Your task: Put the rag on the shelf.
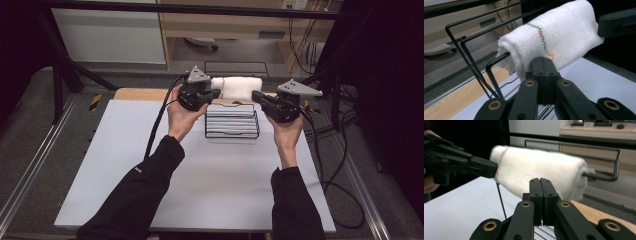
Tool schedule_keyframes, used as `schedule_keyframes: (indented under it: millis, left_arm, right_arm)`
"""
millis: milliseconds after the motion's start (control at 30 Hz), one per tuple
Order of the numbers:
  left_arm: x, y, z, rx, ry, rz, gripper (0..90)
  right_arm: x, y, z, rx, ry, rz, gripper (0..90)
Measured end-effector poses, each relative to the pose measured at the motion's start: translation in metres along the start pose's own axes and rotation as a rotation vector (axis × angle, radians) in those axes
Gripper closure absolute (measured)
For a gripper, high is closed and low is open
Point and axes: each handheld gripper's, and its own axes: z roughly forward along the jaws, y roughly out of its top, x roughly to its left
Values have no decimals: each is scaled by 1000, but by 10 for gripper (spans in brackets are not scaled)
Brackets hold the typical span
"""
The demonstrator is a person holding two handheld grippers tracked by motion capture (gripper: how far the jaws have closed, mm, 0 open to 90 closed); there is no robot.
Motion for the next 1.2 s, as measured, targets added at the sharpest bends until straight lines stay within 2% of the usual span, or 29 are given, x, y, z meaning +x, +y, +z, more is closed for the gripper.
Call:
schedule_keyframes:
  millis: [200,433,567,733,867,967,1200]
  left_arm:
    - [2,-3,8,0,7,-9,897]
    - [0,-5,3,-10,-5,0,895]
    - [-1,-5,-5,-16,-11,10,876]
    - [0,-9,-18,-21,-31,7,828]
    - [-1,-20,-28,-17,-37,19,756]
    - [0,-31,-35,6,-45,27,688]
    - [6,-69,-51,53,-47,25,545]
  right_arm:
    - [-9,-10,9,14,-22,14,881]
    - [-7,-9,4,-15,4,8,835]
    - [-5,-7,-4,-31,19,13,777]
    - [-3,-8,-12,-27,41,20,652]
    - [3,-12,-16,-5,63,20,553]
    - [6,-17,-17,11,83,23,474]
    - [10,-35,-20,48,92,40,293]
